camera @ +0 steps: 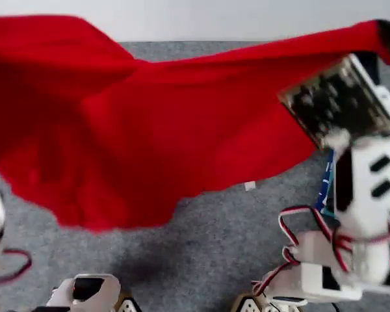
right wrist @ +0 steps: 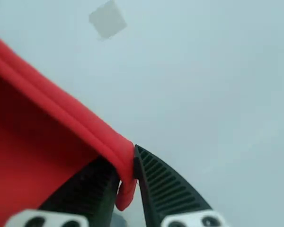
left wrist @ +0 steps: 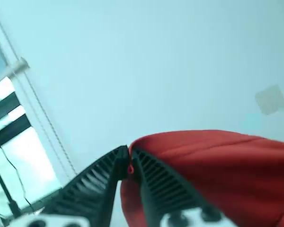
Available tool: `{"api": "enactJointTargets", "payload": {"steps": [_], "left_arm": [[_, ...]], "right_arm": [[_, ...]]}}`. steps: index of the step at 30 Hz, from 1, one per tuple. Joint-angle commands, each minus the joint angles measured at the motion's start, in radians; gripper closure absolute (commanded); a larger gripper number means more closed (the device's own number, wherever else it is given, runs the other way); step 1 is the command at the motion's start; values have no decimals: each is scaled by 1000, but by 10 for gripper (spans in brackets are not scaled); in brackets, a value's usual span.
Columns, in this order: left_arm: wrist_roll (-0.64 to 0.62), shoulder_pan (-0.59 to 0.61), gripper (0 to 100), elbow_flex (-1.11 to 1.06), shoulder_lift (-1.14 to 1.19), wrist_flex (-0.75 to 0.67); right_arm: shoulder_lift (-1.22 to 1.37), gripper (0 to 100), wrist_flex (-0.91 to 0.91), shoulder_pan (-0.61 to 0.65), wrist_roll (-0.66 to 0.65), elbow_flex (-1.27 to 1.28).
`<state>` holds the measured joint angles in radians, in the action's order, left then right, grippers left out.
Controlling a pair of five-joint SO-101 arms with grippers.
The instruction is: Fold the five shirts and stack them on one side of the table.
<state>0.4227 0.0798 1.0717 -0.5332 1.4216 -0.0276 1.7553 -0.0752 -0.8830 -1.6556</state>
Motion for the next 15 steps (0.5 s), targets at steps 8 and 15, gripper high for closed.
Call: {"api": "enactJointTargets", "payload": {"steps": [8, 15], "left_arm": [[114, -2, 995, -25, -55, -25], [112, -3, 995, -381, 18, -44]], "right_arm": [[-93, 988, 41, -27, -35, 130], [-90, 988, 36, -19, -110, 663]]}}
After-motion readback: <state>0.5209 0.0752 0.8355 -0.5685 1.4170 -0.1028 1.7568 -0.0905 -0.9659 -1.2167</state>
